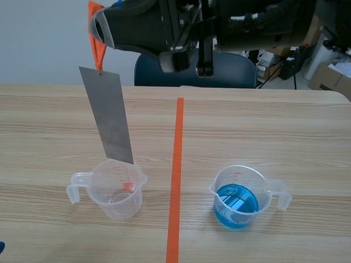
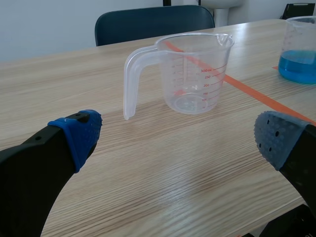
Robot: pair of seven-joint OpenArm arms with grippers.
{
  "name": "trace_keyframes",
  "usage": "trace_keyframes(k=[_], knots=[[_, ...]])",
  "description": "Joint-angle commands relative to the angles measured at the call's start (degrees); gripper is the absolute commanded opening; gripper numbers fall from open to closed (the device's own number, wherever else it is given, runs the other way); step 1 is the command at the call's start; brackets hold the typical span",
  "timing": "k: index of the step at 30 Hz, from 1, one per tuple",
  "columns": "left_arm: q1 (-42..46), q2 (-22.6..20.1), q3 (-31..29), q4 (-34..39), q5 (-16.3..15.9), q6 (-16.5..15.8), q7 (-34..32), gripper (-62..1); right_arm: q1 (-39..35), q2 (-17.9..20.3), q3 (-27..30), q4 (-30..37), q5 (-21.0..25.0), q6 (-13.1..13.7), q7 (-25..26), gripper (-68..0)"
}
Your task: Do the redox reaction experiment. move the plate over the blue solution
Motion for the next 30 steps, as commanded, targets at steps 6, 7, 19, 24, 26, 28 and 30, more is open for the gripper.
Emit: trace_keyframes(k=[6,7,19,24,26,28,30], knots=[[0.6,-0.5,-0.1,0.4,-0.2,0.0,-2.6,1.4,1.2,3.2,2.4,0.8,4.4,0.4,1.1,-67.7],[0.6,-0.5,-0.1,0.4,-0.2,0.0,-2.6,1.4,1.2,3.7,2.6,0.8,4.7,0.4,1.1,-67.7],[0.6,-0.5,-0.1,0.4,-2.0,0.0,-2.6,1.4,1.5,12.4,2.8,0.8,8.5,6.7,6.2,-67.7],[1.6,-1.3,-0.1,0.5,-5.6,0.0,-2.6,1.4,1.6,16.0,3.0,0.8,9.4,10.1,8.0,-67.7],[2.1,-1.8,-0.1,0.5,-5.6,0.0,-2.6,1.4,1.6,17.6,3.0,0.8,9.4,11.2,8.9,-67.7],[2.7,-2.5,-0.1,0.5,-5.6,0.0,-2.6,1.4,1.6,19.2,3.0,0.8,9.4,12.5,10.1,-67.7],[3.6,-3.4,-0.1,0.6,-5.6,-0.1,-2.6,1.4,1.6,20.9,3.0,0.8,9.4,13.7,11.3,-67.7]])
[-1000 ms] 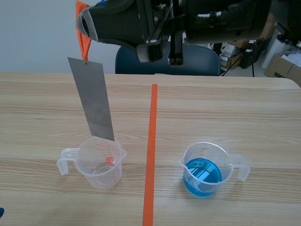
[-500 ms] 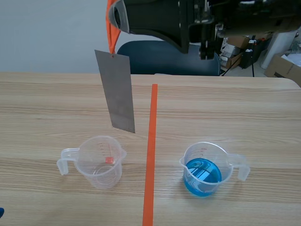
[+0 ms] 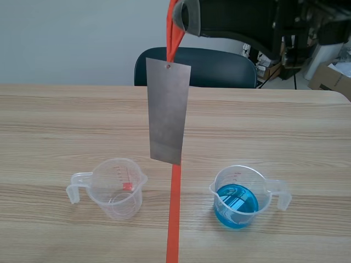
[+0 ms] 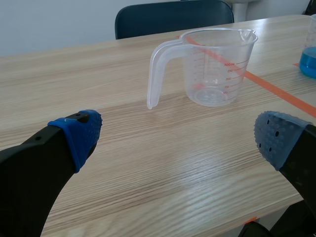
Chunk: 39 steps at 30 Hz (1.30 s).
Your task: Do the redox reaction experiment. move the plate over the blue solution
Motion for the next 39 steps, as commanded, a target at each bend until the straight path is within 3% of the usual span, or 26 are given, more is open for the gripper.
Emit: trace_keyframes(k=[1,7,11,16,19,22,26,32,34,39], knots=[[1.4,-1.6,-0.1,0.9,-0.2,-0.2,-2.6,1.4,1.6,1.7,1.2,0.7,1.1,0.8,2.5,-67.7],[7.3,-5.9,-0.1,6.9,-3.7,-0.5,-2.6,1.4,1.6,7.0,1.2,0.7,1.1,5.0,7.4,-67.7],[11.4,-10.1,-0.1,13.3,-7.0,-2.7,-2.6,1.4,1.6,10.5,1.2,0.7,1.1,5.9,9.2,-67.7],[14.4,-15.7,-0.1,20.4,-8.8,-2.8,-2.6,1.4,1.6,14.6,1.2,0.7,1.0,7.2,11.1,-67.7],[15.4,-18.8,-0.1,23.4,-11.5,-3.1,-2.5,1.1,1.6,16.9,1.2,0.7,1.0,7.2,12.5,-67.7],[16.3,-21.8,-0.1,26.2,-13.5,-3.5,-2.1,-12.0,1.6,18.8,1.2,0.7,1.0,7.2,13.0,-67.7],[16.3,-25.5,-0.1,29.4,-12.6,-5.0,-1.9,-25.9,1.6,20.8,1.2,0.7,-0.3,7.2,13.2,-67.7],[15.8,-31.5,-0.1,36.3,-12.9,-9.9,6.3,-48.1,0.8,23.0,1.2,0.7,-0.2,7.2,14.0,-67.7],[15.1,-33.2,-0.1,38.8,-12.8,-10.8,8.8,-51.7,0.1,23.7,1.2,0.6,-0.2,7.2,14.7,-67.7],[12.0,-36.1,-0.1,44.0,-13.2,-13.6,15.1,-52.5,0.1,25.1,1.2,0.4,0.1,7.2,14.4,-67.7]])
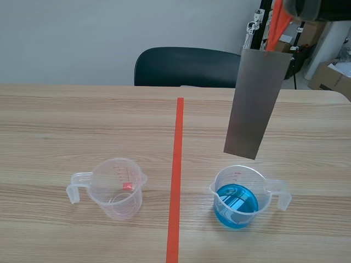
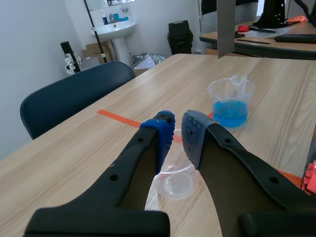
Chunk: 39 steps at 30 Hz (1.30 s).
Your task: Do the redox reaction experiment. move the plate over the blue solution
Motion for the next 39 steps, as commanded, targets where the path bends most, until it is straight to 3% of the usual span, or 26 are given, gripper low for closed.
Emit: trace_keyframes(k=[1,4,10,12,22,36,39], knots=[[-1.4,-0.3,-0.1,1.4,-0.9,-1.3,1.6,-53.3,0.6,1.3,1.2,0.2,1.3,0.7,1.1,-67.7],[-3.2,-0.4,-0.1,4.2,-0.9,-2.8,7.0,-56.8,0.4,2.2,1.2,0.2,1.3,0.7,1.1,-67.7],[-6.3,-0.4,0.0,8.4,-1.6,-3.8,13.1,-57.0,-3.2,3.6,1.2,0.0,2.4,0.7,1.3,-67.7],[-7.8,-0.2,0.5,9.3,-2.8,-5.8,15.8,-58.5,-4.1,3.7,1.2,-0.3,2.4,0.7,1.5,-67.7],[-19.1,1.6,11.3,9.7,-3.3,-7.0,26.0,-58.5,-6.2,3.7,1.2,-2.8,3.7,0.7,1.7,-67.7],[-29.5,12.3,18.4,9.7,-3.2,-7.0,37.7,-58.5,-6.8,5.6,1.2,-3.0,5.2,0.7,2.8,-67.7],[-31.3,14.7,19.6,9.7,-2.0,-7.0,40.7,-58.5,-6.8,5.6,1.2,-3.0,5.2,0.7,2.8,-67.7]])
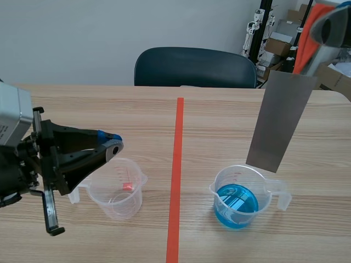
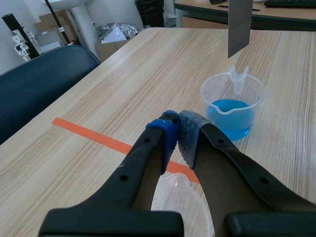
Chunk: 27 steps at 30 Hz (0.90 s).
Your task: Do the redox reaction experiment. move the plate over the blue solution
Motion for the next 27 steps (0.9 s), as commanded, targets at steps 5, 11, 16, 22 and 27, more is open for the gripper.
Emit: trace_keyframes(k=[5,11,16,22,27], knots=[[-2.4,4.3,1.6,0.4,2.6,-0.1,1.8,-58.5,0.5,0.4,1.0,0.2,1.1,0.7,1.1,-67.7],[-4.9,8.1,2.8,0.4,3.0,-0.1,7.3,-58.5,0.5,0.4,1.0,0.2,1.1,0.7,1.1,-67.7],[-6.6,9.8,4.4,0.3,3.0,-0.1,9.6,-58.5,0.5,0.3,1.0,0.2,1.1,0.7,1.9,-67.7],[-7.6,11.4,5.9,0.3,4.3,-0.2,10.6,-58.4,0.5,0.2,1.0,0.2,1.0,0.7,4.2,-67.7],[-8.5,12.3,7.2,0.0,4.5,-0.1,11.0,-58.4,0.5,-0.1,1.0,0.2,1.0,0.7,4.7,-67.7]])
